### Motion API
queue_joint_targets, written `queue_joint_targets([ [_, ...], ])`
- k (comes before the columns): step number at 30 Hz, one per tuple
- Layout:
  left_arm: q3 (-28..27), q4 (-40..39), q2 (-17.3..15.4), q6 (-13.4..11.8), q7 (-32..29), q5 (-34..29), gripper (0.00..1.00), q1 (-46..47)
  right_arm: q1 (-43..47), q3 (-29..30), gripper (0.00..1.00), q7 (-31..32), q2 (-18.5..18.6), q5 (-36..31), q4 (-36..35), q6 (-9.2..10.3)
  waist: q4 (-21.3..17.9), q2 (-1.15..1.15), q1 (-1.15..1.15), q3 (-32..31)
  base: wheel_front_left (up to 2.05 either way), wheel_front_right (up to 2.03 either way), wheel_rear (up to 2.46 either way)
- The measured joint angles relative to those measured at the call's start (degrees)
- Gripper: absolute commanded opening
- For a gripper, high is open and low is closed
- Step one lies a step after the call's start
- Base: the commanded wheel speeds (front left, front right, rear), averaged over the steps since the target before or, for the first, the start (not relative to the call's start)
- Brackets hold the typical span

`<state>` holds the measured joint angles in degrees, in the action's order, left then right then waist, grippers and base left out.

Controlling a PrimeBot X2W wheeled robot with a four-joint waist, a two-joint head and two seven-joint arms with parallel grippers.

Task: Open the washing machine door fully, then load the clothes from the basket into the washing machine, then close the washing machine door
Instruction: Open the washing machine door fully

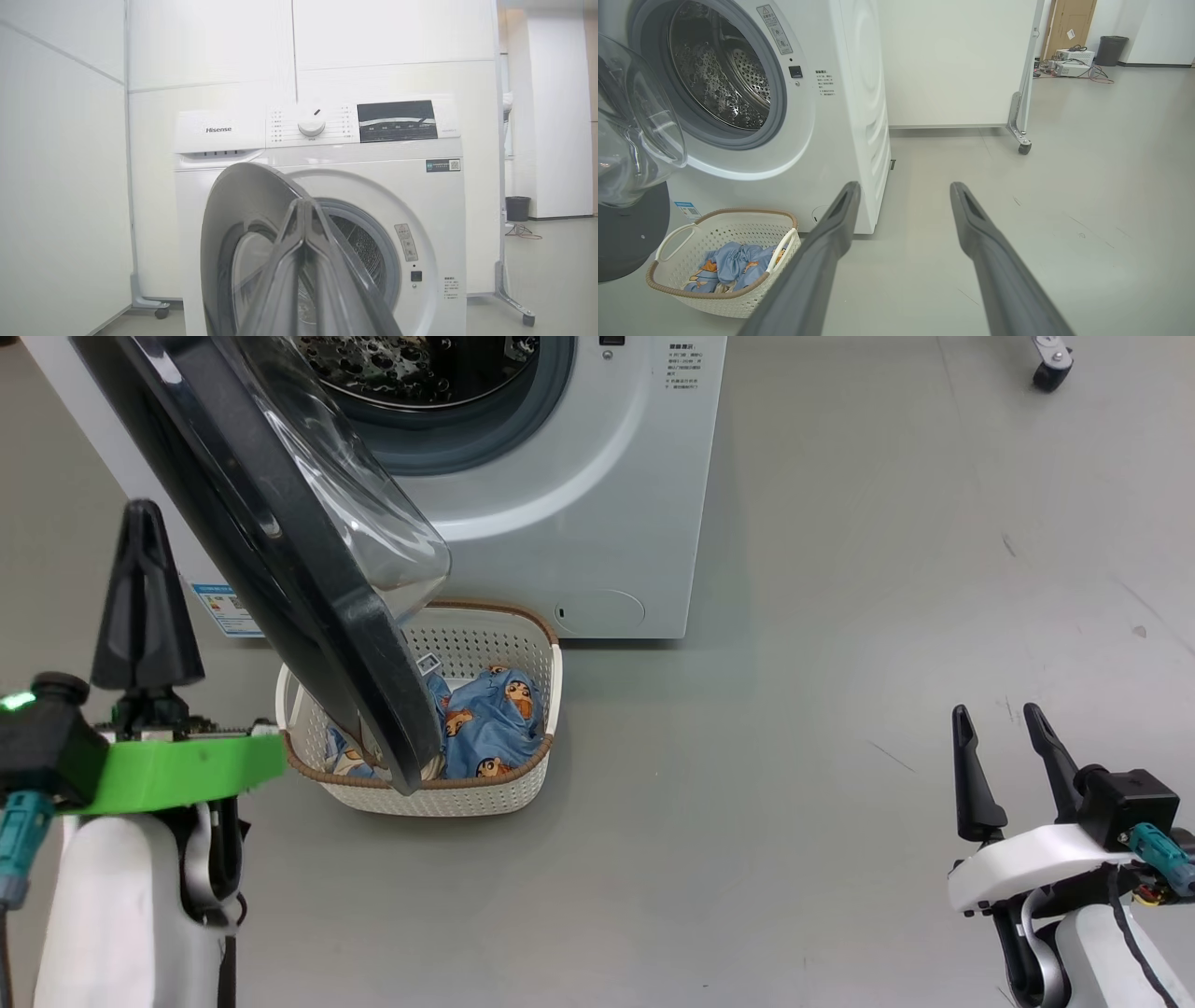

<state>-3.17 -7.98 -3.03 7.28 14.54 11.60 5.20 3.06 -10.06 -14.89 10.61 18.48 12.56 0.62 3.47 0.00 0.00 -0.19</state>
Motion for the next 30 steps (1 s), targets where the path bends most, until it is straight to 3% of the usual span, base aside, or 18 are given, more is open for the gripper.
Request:
queue_joint_targets([
  [4,1.59,-5.69,0.07,0.00,0.23,-0.77,0.00,2.53,0.02,0.25,1.00,0.00,-0.23,-0.04,0.38,-0.08,0.04,0.00,0.00,0.01,0.00,0.00,0.00],
  [14,14.30,-9.26,0.11,0.00,0.24,-1.43,0.00,3.61,0.02,0.73,1.00,0.00,-1.33,-0.55,0.91,-1.10,-0.33,0.00,0.00,-0.19,0.00,0.00,0.00],
  [22,25.21,-6.46,0.14,0.00,0.24,0.63,0.00,2.01,0.03,0.93,1.00,0.00,-1.58,-1.00,1.90,-1.75,-0.92,0.00,0.00,-0.26,0.00,0.00,0.00],
  [30,32.53,0.16,0.09,0.00,0.22,2.18,0.00,-2.50,0.07,1.19,1.00,0.00,-1.77,-1.25,2.99,-2.34,-1.33,0.00,0.00,-0.07,0.00,0.00,0.00],
])
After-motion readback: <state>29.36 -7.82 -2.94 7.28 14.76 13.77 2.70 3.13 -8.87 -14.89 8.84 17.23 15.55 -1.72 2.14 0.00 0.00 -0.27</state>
